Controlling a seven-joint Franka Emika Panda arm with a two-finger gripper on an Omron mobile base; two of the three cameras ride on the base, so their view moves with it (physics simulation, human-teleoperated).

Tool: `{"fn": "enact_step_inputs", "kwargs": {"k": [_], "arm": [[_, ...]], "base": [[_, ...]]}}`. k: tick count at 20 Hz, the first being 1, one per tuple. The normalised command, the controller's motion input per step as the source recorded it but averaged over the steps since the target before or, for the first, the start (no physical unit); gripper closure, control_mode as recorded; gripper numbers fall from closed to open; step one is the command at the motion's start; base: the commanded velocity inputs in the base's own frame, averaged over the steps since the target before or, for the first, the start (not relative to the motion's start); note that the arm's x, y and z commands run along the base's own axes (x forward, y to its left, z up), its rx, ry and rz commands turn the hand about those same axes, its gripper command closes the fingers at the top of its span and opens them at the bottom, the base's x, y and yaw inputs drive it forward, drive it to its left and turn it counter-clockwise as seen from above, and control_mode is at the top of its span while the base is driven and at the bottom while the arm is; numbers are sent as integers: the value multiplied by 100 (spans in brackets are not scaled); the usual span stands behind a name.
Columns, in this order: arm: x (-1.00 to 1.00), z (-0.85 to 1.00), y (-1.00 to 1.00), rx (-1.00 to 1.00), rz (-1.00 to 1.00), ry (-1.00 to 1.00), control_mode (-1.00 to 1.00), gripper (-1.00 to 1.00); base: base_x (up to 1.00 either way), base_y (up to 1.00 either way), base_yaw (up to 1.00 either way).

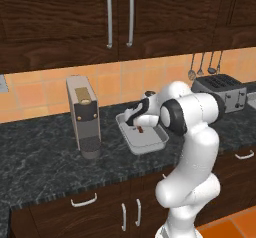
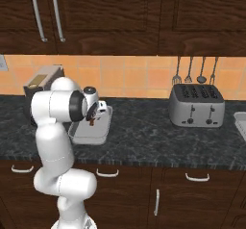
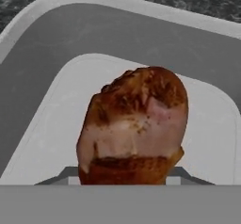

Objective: Place one potato and one chicken drumstick in each tupperware on the nearby counter, to pack two identical lunches.

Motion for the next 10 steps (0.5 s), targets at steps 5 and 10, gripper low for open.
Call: {"fn": "enact_step_inputs", "kwargs": {"k": [5,10], "arm": [[17,32,0,0,0,1,-100,-100],[-50,100,-11,5,-3,0,-100,-100]], "base": [[0,0,0],[0,0,0]]}}
